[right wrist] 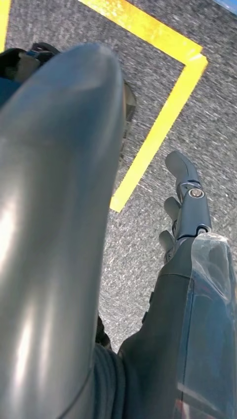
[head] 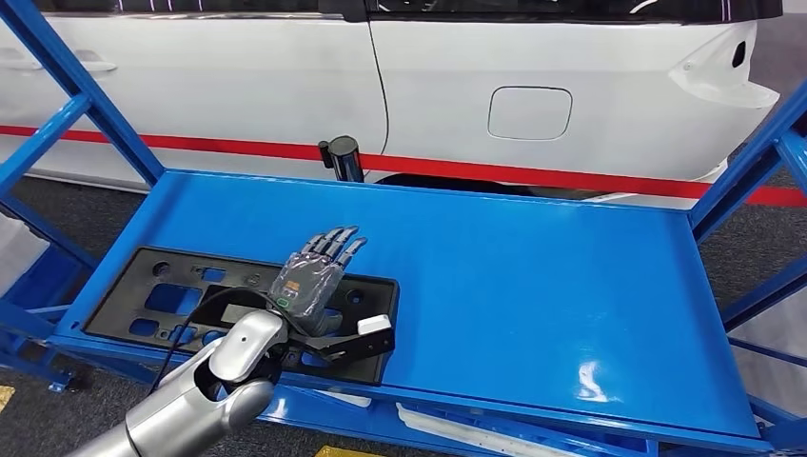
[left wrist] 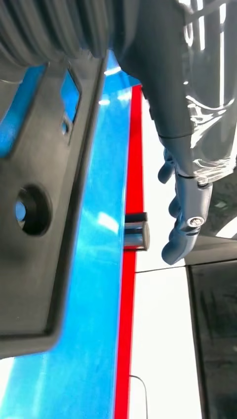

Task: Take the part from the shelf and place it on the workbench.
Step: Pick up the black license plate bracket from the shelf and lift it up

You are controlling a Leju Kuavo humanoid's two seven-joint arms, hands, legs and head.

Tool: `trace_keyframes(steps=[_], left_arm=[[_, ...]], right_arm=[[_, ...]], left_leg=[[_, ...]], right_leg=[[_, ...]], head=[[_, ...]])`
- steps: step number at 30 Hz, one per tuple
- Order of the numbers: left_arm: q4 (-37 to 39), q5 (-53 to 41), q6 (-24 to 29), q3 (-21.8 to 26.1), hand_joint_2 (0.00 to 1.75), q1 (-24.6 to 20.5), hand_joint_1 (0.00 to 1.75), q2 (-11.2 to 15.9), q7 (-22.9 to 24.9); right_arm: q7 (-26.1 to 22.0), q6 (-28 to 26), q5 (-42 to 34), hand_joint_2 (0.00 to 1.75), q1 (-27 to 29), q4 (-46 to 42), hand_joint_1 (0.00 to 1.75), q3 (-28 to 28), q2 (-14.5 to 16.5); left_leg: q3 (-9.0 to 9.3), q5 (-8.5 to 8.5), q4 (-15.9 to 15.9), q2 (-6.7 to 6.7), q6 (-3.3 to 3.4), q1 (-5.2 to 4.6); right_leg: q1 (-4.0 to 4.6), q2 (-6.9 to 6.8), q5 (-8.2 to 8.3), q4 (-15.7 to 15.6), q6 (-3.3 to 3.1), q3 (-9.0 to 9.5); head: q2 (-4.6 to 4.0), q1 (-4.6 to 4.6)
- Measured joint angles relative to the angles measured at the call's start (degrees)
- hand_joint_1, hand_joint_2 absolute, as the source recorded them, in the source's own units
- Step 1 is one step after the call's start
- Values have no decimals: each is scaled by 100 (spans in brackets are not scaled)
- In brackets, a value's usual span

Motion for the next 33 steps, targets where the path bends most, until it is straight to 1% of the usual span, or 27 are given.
trace_keyframes(steps=[1, 2, 3, 4, 5, 7, 8, 9, 10, 12, 13, 14, 15, 16, 17, 18, 19, 20, 23, 24, 25, 27, 28, 29, 30, 31, 33], left_arm=[[8, -3, -1, 1, 175, -12, 0, 2, 3], [15, -4, -4, 3, 175, -31, 0, 4, 7], [27, -4, -8, 8, 175, -51, 0, 7, 9], [39, -2, -13, 12, 175, -69, 0, 8, 10], [51, 0, -15, 17, 175, -82, 0, 9, 12], [68, 1, -16, 31, 175, -88, 0, 13, 14], [78, 2, -15, 37, 175, -90, 0, 14, 17], [91, 2, -15, 40, 175, -95, 0, 16, 20], [105, 2, -15, 41, 175, -101, 0, 18, 24], [136, 3, -12, 35, 175, -110, 0, 20, 27], [147, 2, -6, 33, 175, -110, 0, 21, 30], [156, -3, 2, 33, 175, -110, 0, 21, 37], [161, -20, 9, 33, 175, -113, 0, 22, 53], [163, -53, 14, 34, 175, -121, 0, 22, 77], [163, -107, 15, 34, 175, -137, 0, 22, 110], [163, -176, 16, 36, 175, -163, 0, 23, 152], [162, -249, 18, 37, 175, -198, 0, 27, 192], [155, -322, 21, 38, 175, -240, 0, 32, 227], [85, -488, 37, 44, 175, -341, 0, 43, 304], [47, -536, 42, 48, 175, -367, 0, 47, 326], [7, -586, 46, 51, 175, -394, 0, 56, 345], [-79, -696, 54, 52, 175, -438, 0, 75, 391], [-122, -752, 60, 50, 175, -449, 0, 83, 409], [-165, -811, 66, 48, 175, -454, 0, 89, 426], [-213, -868, 72, 46, 175, -460, 0, 93, 438], [-265, -924, 77, 47, 175, -472, 0, 101, 449], [-382, -1023, 84, 49, 175, -514, 0, 116, 471]], right_arm=[[-2, -1, -1, 0, 0, 0, 0, 0, -1], [-5, -1, -2, 0, -1, -1, 0, 0, 5], [-11, -2, -3, 0, -4, -1, 0, 0, 12], [-19, -2, -3, 0, -7, -1, 0, 0, 18], [-29, -2, -4, 0, -9, -1, 0, 0, 25], [-50, -1, -3, 0, -14, 0, 0, 0, 30], [-57, -1, -3, 0, -14, 0, 0, 0, 31], [-64, -1, -2, 0, -15, 0, 0, 0, 31], [-66, -1, -3, 0, -15, 0, 0, 0, 29], [-68, -1, -5, 0, -13, 1, 0, 0, 22], [-64, -1, -10, 0, -9, 1, 0, 0, 18], [-59, -2, -15, 0, -4, 2, 0, 0, 10], [-51, -2, -21, 0, 0, 3, 0, 0, 2], [-42, -2, -30, 0, 1, 4, 0, 0, -8], [-33, -2, -39, 0, -2, 4, 0, 0, -16], [-23, -2, -48, 0, -8, 4, 0, 0, -22], [-17, -2, -57, 0, -15, 4, 0, 0, -26], [-11, -3, -63, 0, -17, 4, 0, 0, -28], [-8, -7, -79, 0, -9, 4, 0, 0, -32], [-13, -11, -88, 0, -10, 4, 0, 0, -32], [-18, -16, -97, 0, -13, 4, 0, 0, -32], [-26, -22, -110, 0, -18, 4, 0, 0, -34], [-29, -22, -114, 0, -16, 4, 0, 0, -35], [-33, -22, -117, 0, -14, 4, 0, 0, -36], [-36, -22, -122, 0, -11, 4, 0, 0, -36], [-40, -22, -127, 0, -9, 4, 0, 0, -36], [-49, -23, -138, 0, -11, 5, 0, 0, -36]], left_leg=[[145, 202, -345, -2, 72, -35], [345, 410, -803, -2, 171, -87], [520, 560, -1201, 7, 261, -132], [637, 647, -1479, 15, 335, -175], [690, 668, -1618, 23, 381, -206], [738, 694, -1707, 25, 393, -213], [795, 731, -1788, 23, 381, -193], [855, 773, -1873, 23, 371, -165], [909, 812, -1948, 25, 359, -133], [935, 835, -1989, 29, 352, -109], [935, 832, -1987, 28, 348, -106], [937, 827, -1986, 28, 341, -104], [943, 818, -1982, 25, 330, -101], [952, 805, -1974, 23, 313, -96], [962, 787, -1959, 21, 289, -92], [963, 765, -1940, 19, 258, -102], [959, 747, -1922, 18, 230, -110], [953, 733, -1910, 18, 203, -117], [938, 695, -1881, 17, 121, -108], [890, 615, -1771, 17, 87, -100], [781, 471, -1528, 16, 52, -88], [406, 74, -715, 17, -12, -60], [208, -77, -305, 17, -35, -47], [83, -129, -66, 18, -49, -36], [66, -70, -57, 18, -55, -24], [168, 97, -301, 18, -57, -13], [571, 506, -1181, 16, -53, 3]], right_leg=[[27, 5, -3, -1, -7, 13], [40, 9, -7, -4, -13, 24], [57, 5, -10, -7, -15, 31], [59, -9, -11, -13, -9, 32], [51, -27, -12, -20, 4, 31], [57, -60, -4, -65, 53, 51], [65, -68, -21, -68, 80, 67], [76, -72, -91, 11, 105, 47], [80, -75, -224, 224, 132, -38], [39, -77, -578, 954, 184, -387], [15, -78, -688, 1286, 212, -562], [-7, -78, -694, 1439, 237, -660], [-23, -79, -576, 1347, 256, -636], [-36, -81, -373, 1037, 268, -500], [-44, -86, -149, 580, 272, -289], [-39, -90, 19, 171, 261, -89], [-34, -91, 111, -104, 236, 42], [-24, -90, 137, -243, 205, 107], [-20, -81, 141, -270, 102, 112], [-30, -83, 148, -281, 71, 119], [-43, -86, 155, -292, 47, 126], [-47, -91, 151, -293, 24, 129], [-46, -91, 148, -292, 22, 129], [-47, -88, 144, -290, 22, 131], [-49, -83, 141, -290, 24, 135], [-54, -75, 135, -288, 32, 142], [-52, -59, 118, -283, 63, 160]], head=[[0, -1], [0, 0], [0, 5], [0, 10], [0, 15], [0, 16], [0, 16], [0, 18], [0, 22], [-1, 29], [-1, 31], [-1, 31], [-1, 31], [-1, 32], [-1, 32], [-1, 32], [-1, 29], [-1, 26], [0, 20], [0, 12], [-1, 4], [-1, -13], [-1, -14], [-1, -15], [-1, -15], [-1, -16], [-1, -17]])
